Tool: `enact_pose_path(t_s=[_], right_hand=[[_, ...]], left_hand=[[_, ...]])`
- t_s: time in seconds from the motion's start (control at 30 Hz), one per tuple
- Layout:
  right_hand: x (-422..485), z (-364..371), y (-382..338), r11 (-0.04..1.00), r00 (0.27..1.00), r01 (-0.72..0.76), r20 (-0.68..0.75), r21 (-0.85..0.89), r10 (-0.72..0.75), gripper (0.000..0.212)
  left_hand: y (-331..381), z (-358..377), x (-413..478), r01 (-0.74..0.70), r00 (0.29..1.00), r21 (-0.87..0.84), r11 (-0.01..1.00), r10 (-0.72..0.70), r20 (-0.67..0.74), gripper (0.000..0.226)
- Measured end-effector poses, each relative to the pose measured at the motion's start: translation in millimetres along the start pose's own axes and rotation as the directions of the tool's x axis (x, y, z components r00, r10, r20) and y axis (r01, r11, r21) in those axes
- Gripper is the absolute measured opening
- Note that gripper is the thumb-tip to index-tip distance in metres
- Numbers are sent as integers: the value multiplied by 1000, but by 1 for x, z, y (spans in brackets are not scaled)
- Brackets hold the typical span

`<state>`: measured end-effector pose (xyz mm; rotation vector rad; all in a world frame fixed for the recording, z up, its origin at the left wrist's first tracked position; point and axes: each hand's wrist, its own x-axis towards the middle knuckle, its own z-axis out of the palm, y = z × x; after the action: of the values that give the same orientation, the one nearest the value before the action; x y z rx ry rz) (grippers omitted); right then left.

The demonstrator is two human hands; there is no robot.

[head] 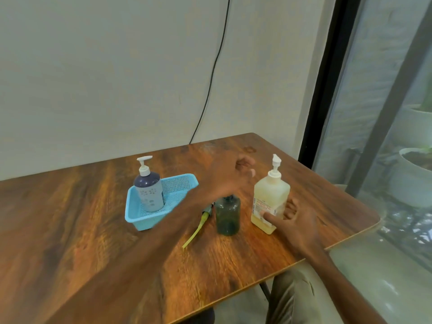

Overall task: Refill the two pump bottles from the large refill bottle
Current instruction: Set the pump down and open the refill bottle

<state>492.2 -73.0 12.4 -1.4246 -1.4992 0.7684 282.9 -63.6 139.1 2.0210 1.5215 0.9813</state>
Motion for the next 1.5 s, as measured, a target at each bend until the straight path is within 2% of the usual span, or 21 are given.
enact_pose_path(t_s=[0.1, 0.23, 0.4, 0.5, 0.73, 0.93, 1.1, 1.27, 1.43, 1.5], right_hand=[[-3, -1, 0, 1000, 1000, 9, -10, 9, -9, 86], [-3, -4, 2, 1000, 1000, 27, 3, -5, -27, 85], [6, -15, 3, 999, 993, 15, 119, -39, -10, 96], [18, -22, -6, 997, 991, 68, 118, -42, -62, 103], [30, -31, -16, 978, 975, 204, 95, -37, -200, 74], [25, -29, -21, 963, 964, 265, 31, -47, -264, 59], [24, -24, -22, 965, 970, 239, -20, -109, -243, 67], [24, -26, -21, 955, 965, 263, 22, -136, -263, 75], [23, -27, -26, 949, 952, 305, 18, -78, -305, 77], [24, -27, -25, 953, 956, 293, 17, -79, -293, 66]], left_hand=[[8, 24, -12, 26, 999, -9, 1000, -26, -21, 43], [5, 55, -11, 50, 998, 8, 999, -50, 22, 64], [6, 73, 2, -19, 1000, -31, 999, 19, -12, 46], [8, 76, 9, -94, 994, -37, 995, 92, -53, 31], [8, 88, 13, -164, 972, -94, 982, 144, -186, 23], [8, 114, 13, -54, 958, -132, 990, 14, -287, 34], [14, 117, 16, 12, 912, -128, 992, -63, -406, 42], [17, 118, 30, 89, 922, -138, 986, -134, -363, 46], [19, 123, 36, 43, 972, -95, 995, -63, -226, 30], [14, 123, 30, 5, 978, -131, 991, -32, -206, 31]])
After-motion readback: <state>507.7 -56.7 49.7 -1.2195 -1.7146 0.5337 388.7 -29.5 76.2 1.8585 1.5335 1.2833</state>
